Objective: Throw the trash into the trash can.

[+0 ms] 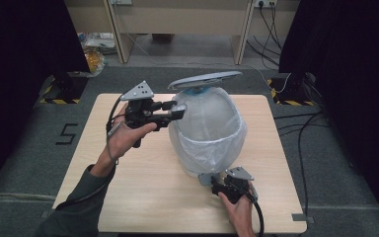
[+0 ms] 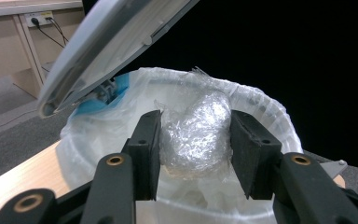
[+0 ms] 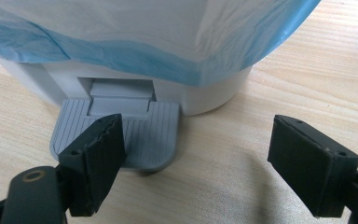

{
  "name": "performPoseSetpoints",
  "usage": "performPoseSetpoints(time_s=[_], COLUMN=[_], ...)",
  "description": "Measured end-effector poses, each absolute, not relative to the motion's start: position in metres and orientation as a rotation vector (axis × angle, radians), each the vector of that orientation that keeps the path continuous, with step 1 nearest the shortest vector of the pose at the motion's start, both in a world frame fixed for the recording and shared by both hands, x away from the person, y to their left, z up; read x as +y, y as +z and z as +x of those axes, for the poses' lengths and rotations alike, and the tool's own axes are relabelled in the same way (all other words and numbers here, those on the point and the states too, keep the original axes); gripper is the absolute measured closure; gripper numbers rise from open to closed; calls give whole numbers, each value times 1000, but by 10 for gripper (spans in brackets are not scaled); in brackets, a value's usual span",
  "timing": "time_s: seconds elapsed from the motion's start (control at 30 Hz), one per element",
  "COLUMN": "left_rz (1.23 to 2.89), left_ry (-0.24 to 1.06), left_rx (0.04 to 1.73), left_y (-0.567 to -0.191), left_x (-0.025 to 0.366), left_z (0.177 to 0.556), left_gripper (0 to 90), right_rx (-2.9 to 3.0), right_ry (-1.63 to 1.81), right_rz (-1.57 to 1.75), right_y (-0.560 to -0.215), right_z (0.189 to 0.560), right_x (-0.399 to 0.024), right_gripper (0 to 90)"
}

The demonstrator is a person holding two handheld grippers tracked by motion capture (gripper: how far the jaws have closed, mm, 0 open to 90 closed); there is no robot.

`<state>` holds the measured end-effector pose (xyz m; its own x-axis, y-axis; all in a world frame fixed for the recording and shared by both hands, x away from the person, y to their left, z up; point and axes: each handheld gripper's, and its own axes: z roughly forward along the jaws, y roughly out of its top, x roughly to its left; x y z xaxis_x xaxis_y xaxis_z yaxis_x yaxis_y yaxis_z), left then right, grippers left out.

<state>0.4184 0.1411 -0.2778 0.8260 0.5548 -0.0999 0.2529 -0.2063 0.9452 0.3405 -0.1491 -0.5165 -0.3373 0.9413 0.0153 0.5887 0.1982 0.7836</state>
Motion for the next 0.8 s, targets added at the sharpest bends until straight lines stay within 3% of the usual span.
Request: performPoseSetpoints(time_s=[0.8], left_rz=[1823], left_ry=[350], left_rx=[644], left_y=[-284], left_x=[110], left_z=[437], left_gripper=[551], right_rx=[2006], right_ry=[979], right_rz=[1415], right_y=[-516], right_z=[340], right_x=[-149], right_gripper=[188])
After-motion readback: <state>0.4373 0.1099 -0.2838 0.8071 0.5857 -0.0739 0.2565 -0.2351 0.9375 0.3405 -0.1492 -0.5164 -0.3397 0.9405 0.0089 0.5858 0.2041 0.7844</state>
